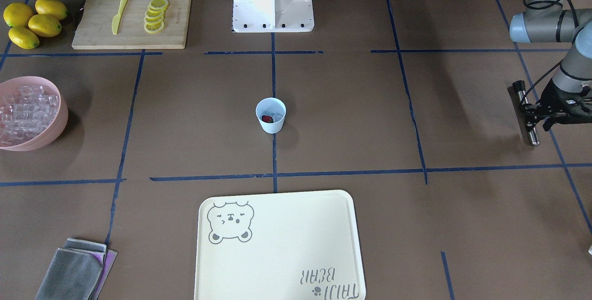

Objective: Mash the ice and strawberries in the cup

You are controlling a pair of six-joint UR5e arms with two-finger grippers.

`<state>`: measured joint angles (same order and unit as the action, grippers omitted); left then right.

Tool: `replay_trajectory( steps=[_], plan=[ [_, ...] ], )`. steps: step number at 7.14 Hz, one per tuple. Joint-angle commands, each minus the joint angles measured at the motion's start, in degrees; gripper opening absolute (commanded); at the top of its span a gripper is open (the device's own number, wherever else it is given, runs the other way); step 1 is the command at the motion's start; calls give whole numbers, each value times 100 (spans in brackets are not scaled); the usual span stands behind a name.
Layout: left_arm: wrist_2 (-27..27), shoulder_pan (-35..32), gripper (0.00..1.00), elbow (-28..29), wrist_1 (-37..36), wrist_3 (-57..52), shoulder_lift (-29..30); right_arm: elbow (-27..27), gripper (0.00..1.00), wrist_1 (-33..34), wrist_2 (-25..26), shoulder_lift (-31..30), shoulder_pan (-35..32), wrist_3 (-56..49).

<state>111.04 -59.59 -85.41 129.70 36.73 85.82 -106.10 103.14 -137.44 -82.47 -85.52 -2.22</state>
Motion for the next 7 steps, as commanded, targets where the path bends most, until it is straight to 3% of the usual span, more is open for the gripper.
replay_trajectory(
  steps=[1, 3, 6, 7],
  plan=[
    [22, 0, 100, -2, 11, -8, 5, -7, 100, -5, 15, 12, 0, -16],
    [127, -209, 100, -20, -59, -260, 32, 1, 100, -5, 15, 38, 0, -7],
    [1146, -1481, 100, -90, -1637, -2531, 435, 1, 100, -5, 24, 38, 0, -16],
    [1774, -1946, 100, -81, -2033, -3244, 462, -33, 100, 4, 16, 21, 0, -7]
  ],
)
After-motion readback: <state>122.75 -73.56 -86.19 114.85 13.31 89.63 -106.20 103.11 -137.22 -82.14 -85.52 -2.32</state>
